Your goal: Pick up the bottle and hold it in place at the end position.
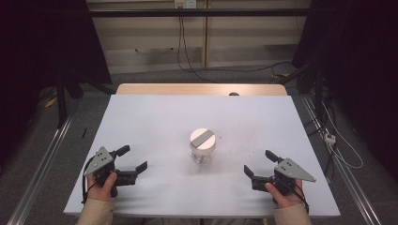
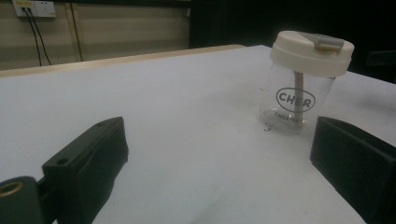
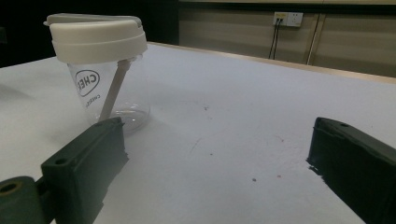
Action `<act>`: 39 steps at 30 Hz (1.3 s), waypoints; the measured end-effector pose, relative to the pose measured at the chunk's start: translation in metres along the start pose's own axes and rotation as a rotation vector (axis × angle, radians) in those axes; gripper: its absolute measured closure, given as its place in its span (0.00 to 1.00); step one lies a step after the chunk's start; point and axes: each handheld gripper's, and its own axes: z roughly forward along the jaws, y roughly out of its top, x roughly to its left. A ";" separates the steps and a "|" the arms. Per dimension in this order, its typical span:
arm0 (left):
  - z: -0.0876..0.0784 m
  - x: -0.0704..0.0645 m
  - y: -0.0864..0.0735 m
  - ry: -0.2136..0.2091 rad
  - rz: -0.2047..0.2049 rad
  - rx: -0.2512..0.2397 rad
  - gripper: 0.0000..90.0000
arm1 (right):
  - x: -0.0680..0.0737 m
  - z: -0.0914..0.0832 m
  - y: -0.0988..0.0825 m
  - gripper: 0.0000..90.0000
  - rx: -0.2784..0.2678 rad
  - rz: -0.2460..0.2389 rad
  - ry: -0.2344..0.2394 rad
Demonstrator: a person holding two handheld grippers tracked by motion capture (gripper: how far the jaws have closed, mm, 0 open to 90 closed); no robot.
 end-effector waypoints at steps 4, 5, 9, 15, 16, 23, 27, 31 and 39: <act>0.000 0.000 0.001 0.001 0.002 0.003 0.04 | 0.002 0.002 0.001 0.04 0.001 -0.005 0.000; 0.000 0.000 0.000 0.000 0.001 0.003 0.04 | 0.002 0.002 0.002 0.04 0.000 -0.005 0.001; 0.002 -0.001 0.001 -0.007 0.003 0.001 0.04 | 0.004 0.005 0.003 0.04 -0.001 -0.005 0.003; 0.002 0.000 0.001 -0.005 0.003 0.001 0.04 | 0.008 0.015 0.006 0.04 0.003 -0.005 0.010; 0.002 0.000 0.001 -0.005 0.002 0.001 0.04 | 0.009 0.017 0.007 0.04 0.005 -0.009 0.015; 0.002 -0.001 0.001 -0.009 0.012 0.002 0.04 | 0.022 0.031 0.012 0.04 0.005 -0.013 0.049; 0.002 -0.002 0.002 -0.008 0.013 0.003 0.04 | 0.029 0.040 0.013 0.04 0.013 -0.022 0.077; 0.002 -0.002 0.001 -0.012 0.015 0.001 0.04 | 0.038 0.048 0.015 0.04 0.015 -0.035 0.100; 0.002 -0.002 0.002 -0.013 0.015 0.000 0.04 | 0.049 0.060 0.017 0.04 0.025 -0.039 0.132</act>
